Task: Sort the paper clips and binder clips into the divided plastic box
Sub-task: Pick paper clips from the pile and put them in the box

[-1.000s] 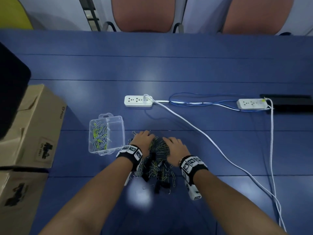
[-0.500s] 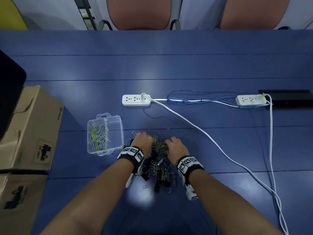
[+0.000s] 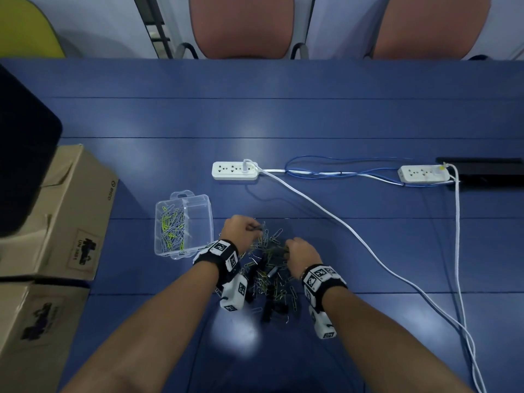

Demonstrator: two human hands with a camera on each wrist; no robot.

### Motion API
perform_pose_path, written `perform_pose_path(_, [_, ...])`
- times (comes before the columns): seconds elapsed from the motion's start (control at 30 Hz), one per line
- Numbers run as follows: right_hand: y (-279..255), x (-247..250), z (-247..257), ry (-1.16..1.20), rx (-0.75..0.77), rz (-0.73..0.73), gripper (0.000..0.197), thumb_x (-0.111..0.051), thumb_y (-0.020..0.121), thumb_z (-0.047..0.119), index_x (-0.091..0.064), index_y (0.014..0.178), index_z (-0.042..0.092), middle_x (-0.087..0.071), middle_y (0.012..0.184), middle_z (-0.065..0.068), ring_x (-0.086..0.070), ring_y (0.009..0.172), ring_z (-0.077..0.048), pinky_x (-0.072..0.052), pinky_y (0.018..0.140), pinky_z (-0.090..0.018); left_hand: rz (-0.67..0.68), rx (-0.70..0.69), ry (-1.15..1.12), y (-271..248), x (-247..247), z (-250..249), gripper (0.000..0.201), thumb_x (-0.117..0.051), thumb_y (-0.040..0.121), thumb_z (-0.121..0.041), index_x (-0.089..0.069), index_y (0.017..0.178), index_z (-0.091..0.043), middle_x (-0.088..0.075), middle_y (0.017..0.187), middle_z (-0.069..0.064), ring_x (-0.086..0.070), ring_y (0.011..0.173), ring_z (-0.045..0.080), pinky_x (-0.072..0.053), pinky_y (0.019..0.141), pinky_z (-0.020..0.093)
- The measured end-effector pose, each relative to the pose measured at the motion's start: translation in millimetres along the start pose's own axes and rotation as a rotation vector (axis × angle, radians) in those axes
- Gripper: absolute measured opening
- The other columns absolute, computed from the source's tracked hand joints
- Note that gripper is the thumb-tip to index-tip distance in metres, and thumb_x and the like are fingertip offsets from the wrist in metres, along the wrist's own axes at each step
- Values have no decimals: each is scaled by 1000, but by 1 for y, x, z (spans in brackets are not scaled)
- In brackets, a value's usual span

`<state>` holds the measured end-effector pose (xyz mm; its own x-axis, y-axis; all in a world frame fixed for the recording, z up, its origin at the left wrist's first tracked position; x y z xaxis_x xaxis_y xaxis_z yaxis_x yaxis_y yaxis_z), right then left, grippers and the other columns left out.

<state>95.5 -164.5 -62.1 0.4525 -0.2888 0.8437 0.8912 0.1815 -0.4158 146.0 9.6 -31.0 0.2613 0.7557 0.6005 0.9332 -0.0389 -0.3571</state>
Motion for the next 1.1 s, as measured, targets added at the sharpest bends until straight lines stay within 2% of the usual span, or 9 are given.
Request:
perform_pose_path(0.13, [-7, 1, -16, 107, -88, 0, 14, -54, 91, 13, -63, 101, 6, -61, 108, -13, -59, 98, -31, -50, 82, -36, 9, 48, -207, -10, 7, 0, 13, -81, 76, -11, -76, 87, -8, -74, 80, 4, -70, 73, 14, -53, 66, 23])
perform_pose_path(0.3, [-18, 13, -30, 346, -214, -107, 11, -59, 91, 13, -59, 80, 12, -63, 86, -8, -58, 77, -25, -50, 69, -33, 3, 94, -274, -21, 12, 11, 13, -83, 72, -9, -75, 82, -10, -74, 79, 6, -69, 72, 17, -52, 65, 24])
perform_pose_path(0.4, [-23, 22, -30, 430, -209, -152, 8, -61, 91, 12, -60, 83, 10, -63, 84, -7, -58, 79, -24, -48, 72, -31, -14, 112, -280, -29, 16, 16, 11, -84, 72, -10, -75, 78, -13, -74, 77, 7, -69, 72, 19, -55, 70, 28])
perform_pose_path(0.5, [-25, 28, -28, 491, -221, -200, 11, -64, 91, 15, -65, 97, 6, -65, 90, -6, -60, 85, -23, -47, 76, -29, -9, 108, -277, -36, 22, 20, 9, -82, 74, -11, -75, 80, -11, -75, 77, 7, -70, 72, 21, -58, 72, 32])
perform_pose_path(0.6, [-25, 32, -23, 543, -216, -245, 17, -67, 88, 19, -68, 101, 8, -69, 93, -5, -62, 86, -20, -48, 79, -27, -46, 120, -320, -40, 34, 22, 7, -80, 76, -8, -74, 78, -10, -73, 72, 7, -64, 61, 12, -54, 64, 27])
perform_pose_path(0.7, [-21, 34, -12, 567, -198, -256, 12, -69, 86, 22, -69, 91, 11, -68, 84, -2, -61, 79, -18, -46, 74, -25, -86, 135, -351, -44, 52, 25, 7, -79, 78, -9, -72, 79, -10, -67, 66, 1, -56, 48, 0, -45, 56, 19])
perform_pose_path(0.83, [-15, 36, 14, 647, -156, -256, 12, -70, 85, 22, -67, 80, 11, -66, 72, -3, -60, 70, -19, -50, 70, -32, -119, 176, -394, -47, 80, 39, 13, -80, 77, -10, -71, 86, -6, -68, 72, 4, -58, 57, 10, -46, 64, 25])
perform_pose_path(1.0, [-6, 35, 52, 726, -89, -219, 13, -69, 86, 17, -64, 75, 11, -61, 66, 2, -56, 64, -14, -43, 67, -27, -227, 208, -422, -49, 123, 61, 15, -79, 76, -1, -66, 76, -9, -65, 70, 5, -57, 62, 12, -46, 60, 16])
perform_pose_path(1.1, [2, 31, 76, 735, -50, -191, 11, -70, 86, 18, -67, 77, 12, -65, 69, 1, -59, 66, -15, -47, 68, -28, -312, 258, -407, -47, 149, 82, 13, -81, 75, -5, -69, 79, -9, -70, 81, 12, -62, 71, 18, -53, 71, 26])
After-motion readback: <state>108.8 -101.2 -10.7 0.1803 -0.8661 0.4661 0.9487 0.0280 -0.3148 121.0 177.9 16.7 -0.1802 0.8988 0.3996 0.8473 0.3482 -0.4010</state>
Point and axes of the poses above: each hand's wrist, its own y-axis towards the middle knuckle, its own x-axis out of the back of the hand, z = x × y, the point moved 7 cm from there along y, towards the middle knuckle
